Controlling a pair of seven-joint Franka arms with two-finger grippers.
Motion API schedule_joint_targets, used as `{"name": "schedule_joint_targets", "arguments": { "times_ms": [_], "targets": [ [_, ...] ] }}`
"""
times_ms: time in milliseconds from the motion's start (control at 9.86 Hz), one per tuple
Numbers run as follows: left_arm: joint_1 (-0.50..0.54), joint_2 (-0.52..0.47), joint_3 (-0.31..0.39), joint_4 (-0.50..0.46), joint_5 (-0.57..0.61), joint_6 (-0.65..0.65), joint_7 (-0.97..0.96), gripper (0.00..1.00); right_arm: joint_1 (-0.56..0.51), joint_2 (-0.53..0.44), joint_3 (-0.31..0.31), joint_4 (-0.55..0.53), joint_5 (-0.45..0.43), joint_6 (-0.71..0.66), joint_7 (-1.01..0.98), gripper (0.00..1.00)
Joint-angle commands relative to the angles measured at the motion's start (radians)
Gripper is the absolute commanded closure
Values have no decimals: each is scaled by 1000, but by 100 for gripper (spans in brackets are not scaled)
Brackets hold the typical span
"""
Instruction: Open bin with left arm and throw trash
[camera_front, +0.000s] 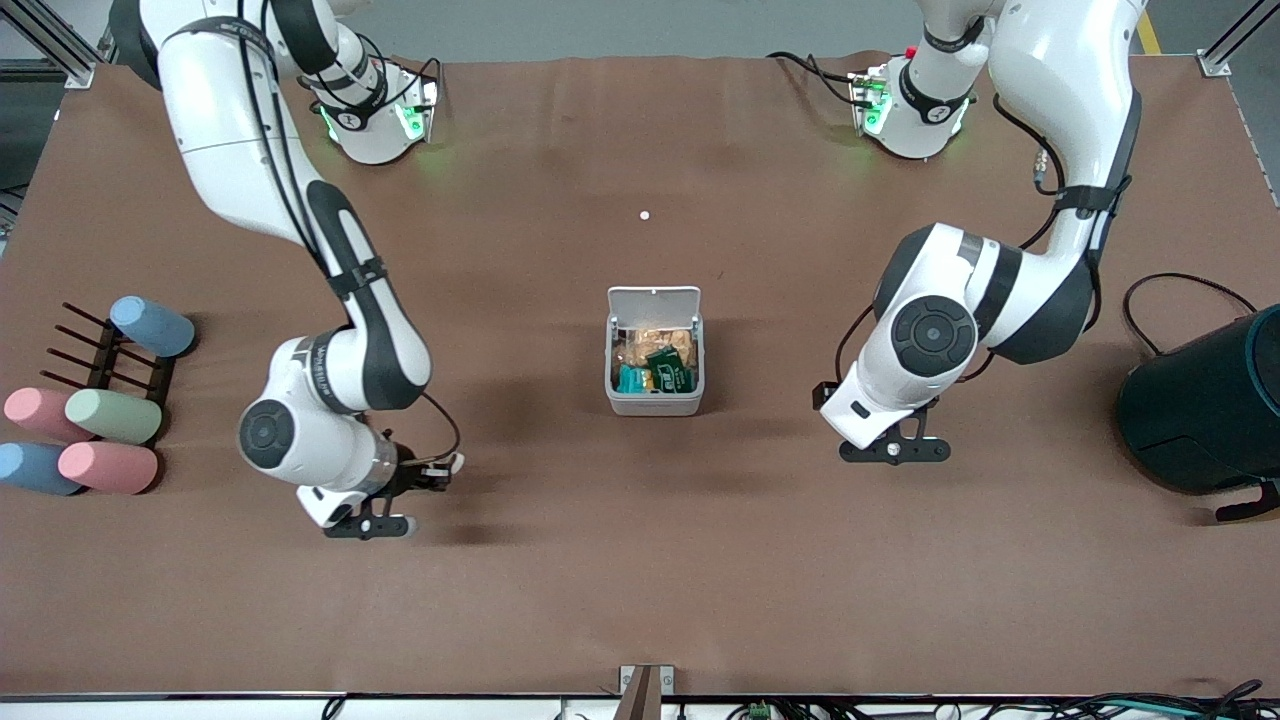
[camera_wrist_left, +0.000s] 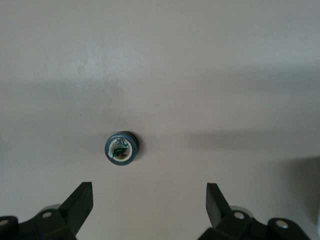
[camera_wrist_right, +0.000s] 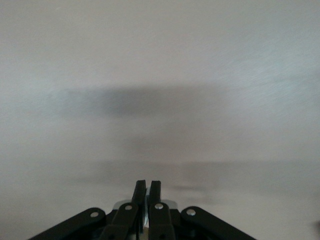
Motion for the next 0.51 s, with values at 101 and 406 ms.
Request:
{"name": "schedule_joint_targets", "arguments": {
  "times_ms": [101, 406],
  "targets": [
    [72, -86, -8, -267, 18, 185, 2, 0, 63, -50, 22, -13, 28, -66, 192, 100],
    [80, -68, -1, -379, 51, 406, 1, 0, 133, -107, 79, -4, 27, -66, 414, 100]
  ]
}}
